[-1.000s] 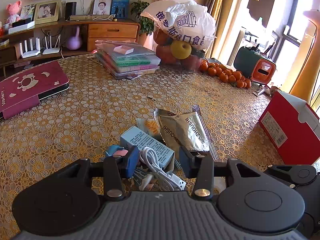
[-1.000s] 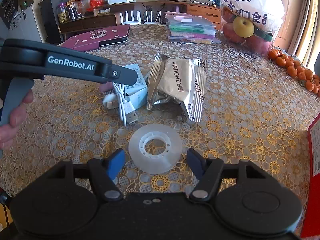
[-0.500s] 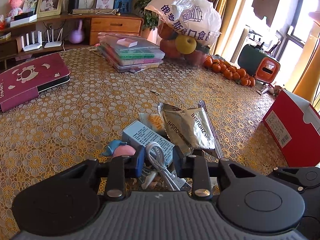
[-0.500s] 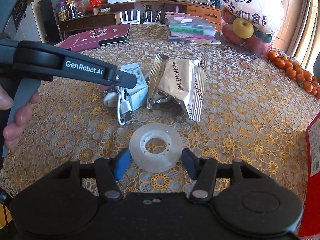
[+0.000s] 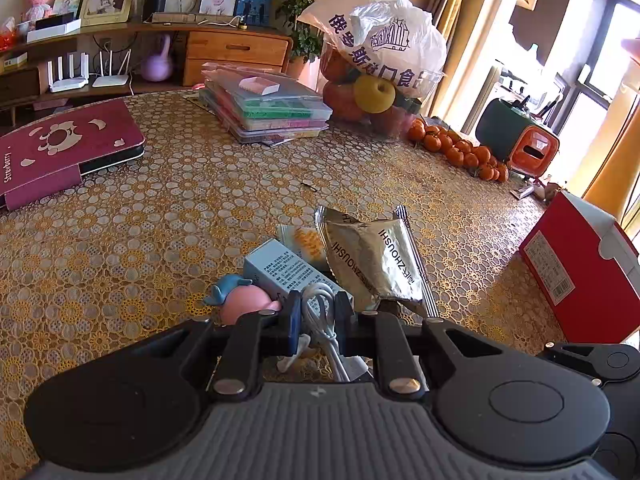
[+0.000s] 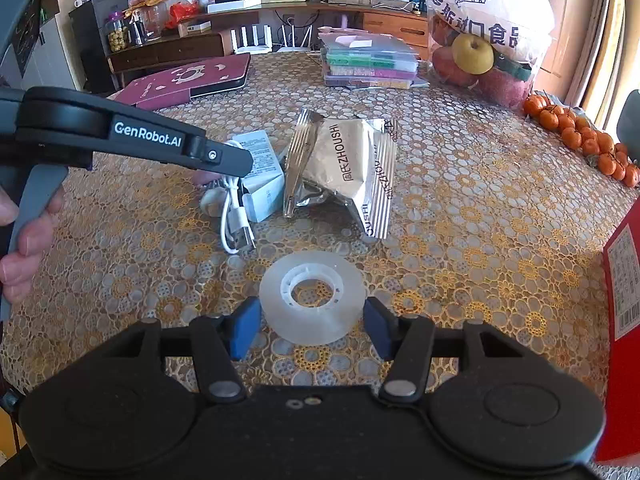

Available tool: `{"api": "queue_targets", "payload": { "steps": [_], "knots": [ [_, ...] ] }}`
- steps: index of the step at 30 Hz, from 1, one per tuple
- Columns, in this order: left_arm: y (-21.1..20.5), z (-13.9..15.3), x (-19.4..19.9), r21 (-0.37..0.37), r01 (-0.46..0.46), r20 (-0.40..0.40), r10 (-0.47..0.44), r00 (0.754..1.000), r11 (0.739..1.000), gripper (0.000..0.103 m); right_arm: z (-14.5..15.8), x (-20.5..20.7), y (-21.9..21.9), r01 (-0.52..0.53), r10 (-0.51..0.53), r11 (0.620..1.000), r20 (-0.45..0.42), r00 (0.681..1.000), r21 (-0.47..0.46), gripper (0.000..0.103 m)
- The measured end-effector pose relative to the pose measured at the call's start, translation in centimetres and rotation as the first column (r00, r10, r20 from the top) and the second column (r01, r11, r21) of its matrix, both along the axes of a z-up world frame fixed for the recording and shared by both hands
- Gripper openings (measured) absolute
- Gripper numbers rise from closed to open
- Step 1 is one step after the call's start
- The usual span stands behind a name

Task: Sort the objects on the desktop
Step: 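Close the right tool on the clear tape roll and lift it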

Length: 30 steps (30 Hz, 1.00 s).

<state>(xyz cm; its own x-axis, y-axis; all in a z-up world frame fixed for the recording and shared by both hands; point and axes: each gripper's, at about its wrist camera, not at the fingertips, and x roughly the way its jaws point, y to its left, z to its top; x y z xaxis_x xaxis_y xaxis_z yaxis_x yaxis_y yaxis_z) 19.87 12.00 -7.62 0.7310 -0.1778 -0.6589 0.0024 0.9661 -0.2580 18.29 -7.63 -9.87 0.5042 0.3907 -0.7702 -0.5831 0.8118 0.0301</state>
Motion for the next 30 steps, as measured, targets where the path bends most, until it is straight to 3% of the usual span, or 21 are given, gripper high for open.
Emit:
{"api": "queue_targets", "payload": {
  "steps": [20,21,22,23,26,27,28,30],
  "knots": [
    [-2.8,3.3,-3.4,-0.003,0.051,0.047,-0.050,0.998,0.999,0.016,3.0,-2.2,-4.0,0.051,-0.053,0.998,0.065,0.996,0.027,0.053],
    [-3.0,3.5,-3.5,-0.003,0.053,0.048,-0.053,0.997,0.999,0.016,3.1,-2.2,-4.2,0.050,-0.052,0.998,0.066,0.996,0.032,0.049],
    [-3.2,3.6,-3.6,-0.005,0.057,0.048,-0.057,0.997,0.998,0.016,3.1,-2.2,-4.4,0.052,-0.053,0.998,0.052,0.997,0.033,0.026],
    [-3.3,3.8,-3.6,-0.004,0.061,0.050,-0.060,0.997,0.998,0.016,3.0,-2.1,-4.6,0.054,-0.056,0.998,0.041,0.998,0.035,0.020],
    [-3.8,4.0,-3.8,0.010,0.069,0.056,-0.069,0.996,0.998,0.016,2.5,-2.3,-4.6,0.031,-0.029,0.999,0.079,0.996,-0.018,0.032],
    [-3.9,4.0,-3.9,0.011,0.069,0.056,-0.070,0.996,0.998,0.016,2.3,-2.4,-4.6,0.033,-0.031,0.999,0.081,0.996,-0.027,0.032],
    [-4.0,4.0,-4.0,0.010,0.069,0.056,-0.070,0.996,0.998,0.016,2.1,-2.4,-4.8,0.035,-0.034,0.999,0.069,0.997,-0.019,0.032],
    [-4.1,4.0,-4.0,0.010,0.071,0.054,-0.072,0.996,0.997,0.016,1.9,-2.1,-5.1,0.046,-0.046,0.999,0.040,0.998,0.003,0.044]
  ]
}}
